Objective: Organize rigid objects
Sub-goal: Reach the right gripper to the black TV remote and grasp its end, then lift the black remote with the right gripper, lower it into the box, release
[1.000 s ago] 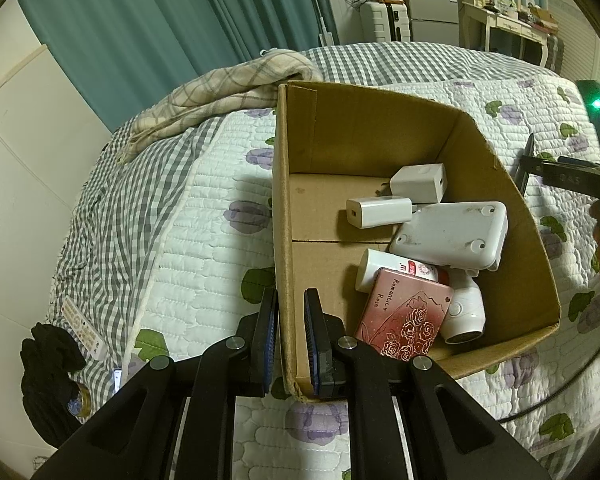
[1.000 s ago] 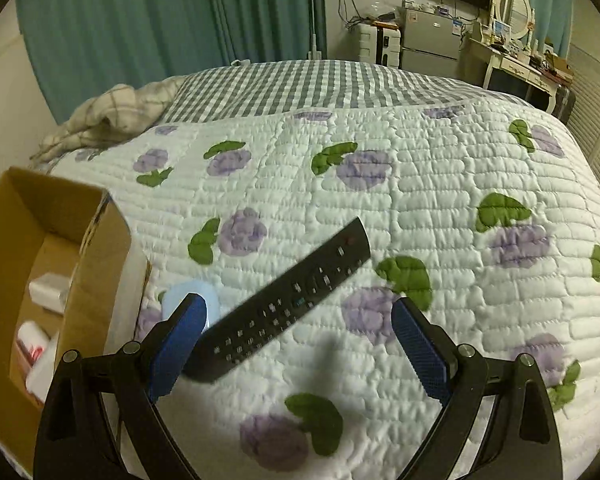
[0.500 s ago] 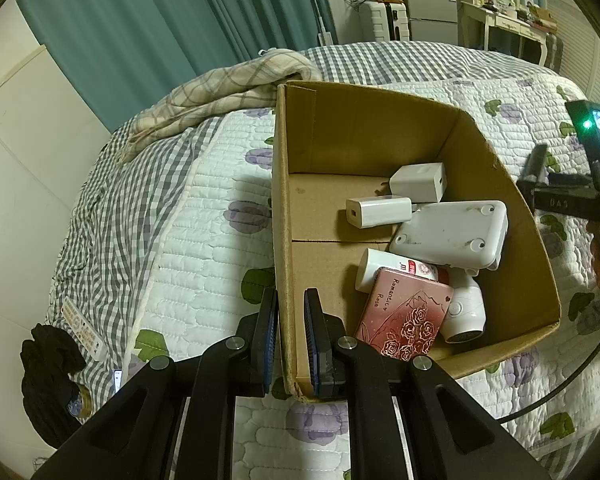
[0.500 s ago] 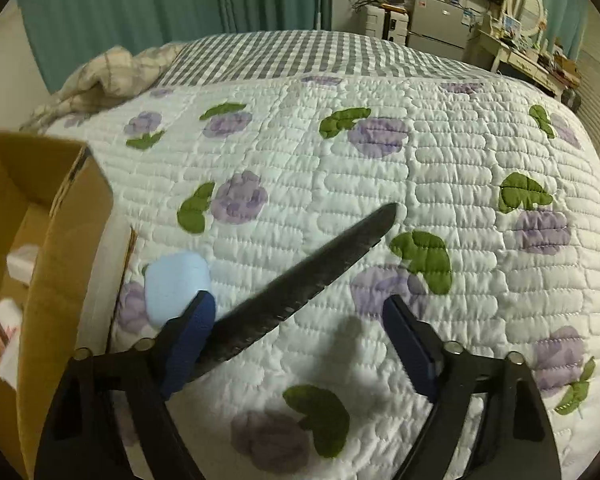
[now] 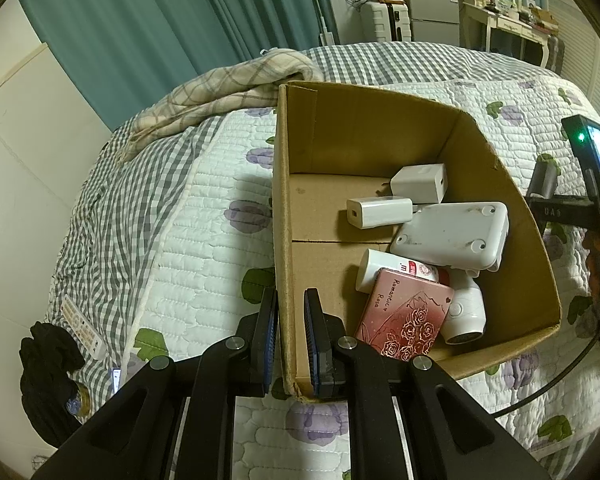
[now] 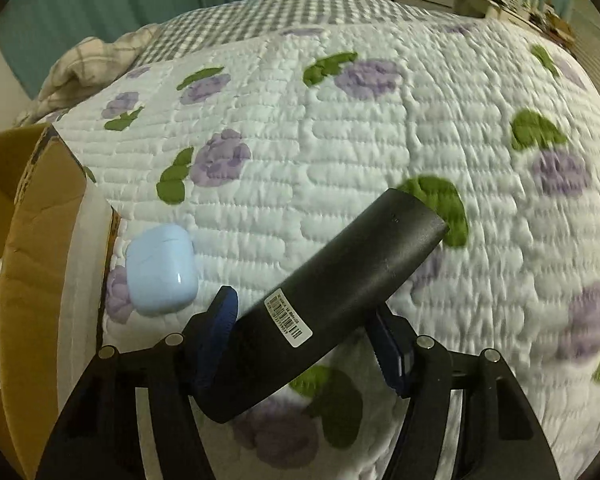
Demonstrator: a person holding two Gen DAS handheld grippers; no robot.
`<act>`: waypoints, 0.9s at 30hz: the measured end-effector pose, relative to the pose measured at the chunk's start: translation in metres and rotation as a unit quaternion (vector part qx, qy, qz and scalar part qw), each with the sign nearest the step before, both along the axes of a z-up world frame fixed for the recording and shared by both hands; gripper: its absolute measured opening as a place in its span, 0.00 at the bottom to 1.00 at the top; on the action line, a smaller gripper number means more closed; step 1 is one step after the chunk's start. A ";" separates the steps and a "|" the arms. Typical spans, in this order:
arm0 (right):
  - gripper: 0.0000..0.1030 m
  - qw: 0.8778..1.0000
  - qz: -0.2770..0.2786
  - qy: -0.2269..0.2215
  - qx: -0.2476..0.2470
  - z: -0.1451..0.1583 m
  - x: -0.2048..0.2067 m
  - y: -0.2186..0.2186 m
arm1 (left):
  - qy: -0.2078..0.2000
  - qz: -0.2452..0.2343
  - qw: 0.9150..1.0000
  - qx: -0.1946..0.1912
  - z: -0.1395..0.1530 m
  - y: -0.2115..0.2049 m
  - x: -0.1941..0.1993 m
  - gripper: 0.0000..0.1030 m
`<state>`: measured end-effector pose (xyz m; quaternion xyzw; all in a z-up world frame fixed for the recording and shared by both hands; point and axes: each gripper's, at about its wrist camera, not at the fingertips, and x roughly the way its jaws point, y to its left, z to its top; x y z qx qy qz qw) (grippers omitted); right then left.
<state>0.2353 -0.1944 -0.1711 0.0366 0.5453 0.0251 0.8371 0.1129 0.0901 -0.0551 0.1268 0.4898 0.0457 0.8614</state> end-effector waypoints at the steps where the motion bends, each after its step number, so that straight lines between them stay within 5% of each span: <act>1: 0.64 1.000 0.003 0.000 -0.002 -0.001 -0.001 0.001 | 0.000 0.000 1.000 0.000 0.000 0.000 0.001 0.13; 6: 0.62 1.000 0.009 -0.015 0.011 -0.003 0.000 0.001 | 0.000 0.000 1.000 -0.001 0.000 0.000 0.000 0.13; 13: 0.35 0.997 0.031 -0.059 0.038 0.011 -0.012 0.003 | 0.000 0.000 1.000 -0.007 0.000 0.002 0.000 0.13; 27: 0.19 0.984 0.099 -0.143 0.043 0.065 -0.052 0.016 | 0.000 0.001 1.000 -0.009 -0.001 0.002 -0.001 0.13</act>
